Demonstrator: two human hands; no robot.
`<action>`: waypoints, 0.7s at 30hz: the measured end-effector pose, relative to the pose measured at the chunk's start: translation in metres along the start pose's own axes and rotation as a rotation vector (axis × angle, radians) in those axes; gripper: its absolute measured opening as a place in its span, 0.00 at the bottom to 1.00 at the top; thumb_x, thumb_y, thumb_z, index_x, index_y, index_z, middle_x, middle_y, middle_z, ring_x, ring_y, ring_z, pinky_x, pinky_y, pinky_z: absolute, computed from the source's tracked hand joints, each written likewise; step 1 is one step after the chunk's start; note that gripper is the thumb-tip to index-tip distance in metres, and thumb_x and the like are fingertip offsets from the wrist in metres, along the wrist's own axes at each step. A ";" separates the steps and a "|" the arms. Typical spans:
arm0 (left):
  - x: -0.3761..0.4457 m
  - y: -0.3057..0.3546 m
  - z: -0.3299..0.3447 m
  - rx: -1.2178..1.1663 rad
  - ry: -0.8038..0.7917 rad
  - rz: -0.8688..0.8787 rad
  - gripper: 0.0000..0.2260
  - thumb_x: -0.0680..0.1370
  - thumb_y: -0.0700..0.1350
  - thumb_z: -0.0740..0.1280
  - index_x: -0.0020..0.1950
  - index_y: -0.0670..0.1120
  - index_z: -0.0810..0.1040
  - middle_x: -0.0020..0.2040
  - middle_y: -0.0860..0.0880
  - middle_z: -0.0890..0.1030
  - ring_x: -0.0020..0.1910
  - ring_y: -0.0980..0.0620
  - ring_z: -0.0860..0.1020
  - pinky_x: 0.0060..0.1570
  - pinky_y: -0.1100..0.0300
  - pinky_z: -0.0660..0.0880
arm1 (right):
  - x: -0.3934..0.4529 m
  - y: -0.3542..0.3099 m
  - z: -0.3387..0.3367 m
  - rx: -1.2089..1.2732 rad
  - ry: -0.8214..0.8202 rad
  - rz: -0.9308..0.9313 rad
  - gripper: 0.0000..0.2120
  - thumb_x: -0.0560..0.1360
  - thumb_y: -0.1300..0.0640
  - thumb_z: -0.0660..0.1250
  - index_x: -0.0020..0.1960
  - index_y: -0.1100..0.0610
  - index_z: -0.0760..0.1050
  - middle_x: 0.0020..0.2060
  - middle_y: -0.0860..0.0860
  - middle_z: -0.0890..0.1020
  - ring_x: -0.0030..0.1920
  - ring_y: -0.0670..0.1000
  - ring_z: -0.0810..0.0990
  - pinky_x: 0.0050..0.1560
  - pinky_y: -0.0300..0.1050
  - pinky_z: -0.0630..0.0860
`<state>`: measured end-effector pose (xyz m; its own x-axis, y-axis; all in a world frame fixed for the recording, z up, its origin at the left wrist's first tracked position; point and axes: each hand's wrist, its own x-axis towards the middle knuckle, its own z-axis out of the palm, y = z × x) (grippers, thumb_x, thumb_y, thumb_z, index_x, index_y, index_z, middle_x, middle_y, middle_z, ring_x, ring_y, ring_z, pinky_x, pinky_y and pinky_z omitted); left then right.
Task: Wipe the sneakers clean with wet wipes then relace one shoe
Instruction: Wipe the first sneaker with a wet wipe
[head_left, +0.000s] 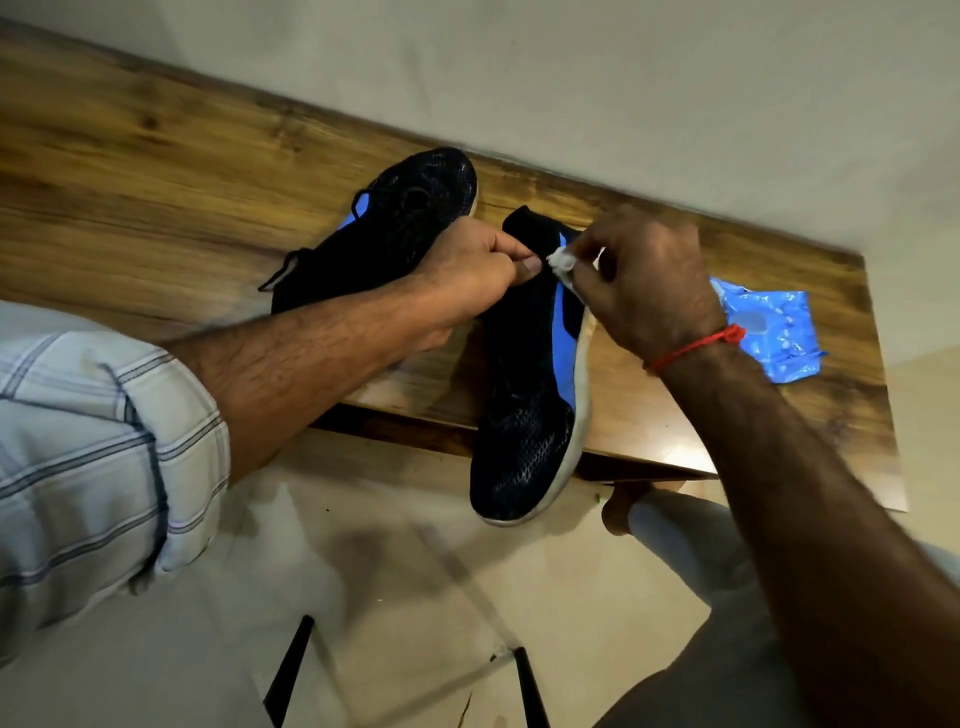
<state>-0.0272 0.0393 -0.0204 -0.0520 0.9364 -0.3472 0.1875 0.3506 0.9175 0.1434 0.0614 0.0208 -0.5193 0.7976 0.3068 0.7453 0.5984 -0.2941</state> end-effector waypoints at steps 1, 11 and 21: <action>0.000 -0.001 0.000 0.006 0.008 0.002 0.05 0.78 0.42 0.72 0.51 0.47 0.88 0.49 0.50 0.87 0.55 0.53 0.83 0.63 0.51 0.78 | -0.001 -0.002 0.000 0.021 -0.119 -0.054 0.04 0.71 0.55 0.73 0.42 0.56 0.84 0.38 0.53 0.83 0.39 0.55 0.81 0.42 0.40 0.66; 0.006 -0.005 0.003 -0.029 0.051 -0.010 0.06 0.78 0.41 0.72 0.46 0.51 0.87 0.47 0.50 0.87 0.51 0.54 0.84 0.60 0.52 0.80 | -0.003 0.013 0.006 0.042 0.072 0.085 0.03 0.71 0.58 0.71 0.43 0.57 0.83 0.38 0.52 0.83 0.36 0.49 0.77 0.42 0.36 0.65; 0.005 -0.007 0.002 -0.065 0.006 -0.046 0.07 0.82 0.42 0.68 0.48 0.51 0.85 0.49 0.49 0.86 0.52 0.50 0.83 0.51 0.56 0.80 | -0.013 0.020 0.010 0.286 0.010 0.291 0.03 0.74 0.57 0.73 0.48 0.53 0.84 0.41 0.46 0.85 0.34 0.47 0.82 0.41 0.47 0.80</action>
<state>-0.0270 0.0418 -0.0295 -0.0648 0.9193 -0.3882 0.1207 0.3934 0.9114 0.1606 0.0641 0.0015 -0.2992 0.9366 0.1822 0.7136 0.3464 -0.6089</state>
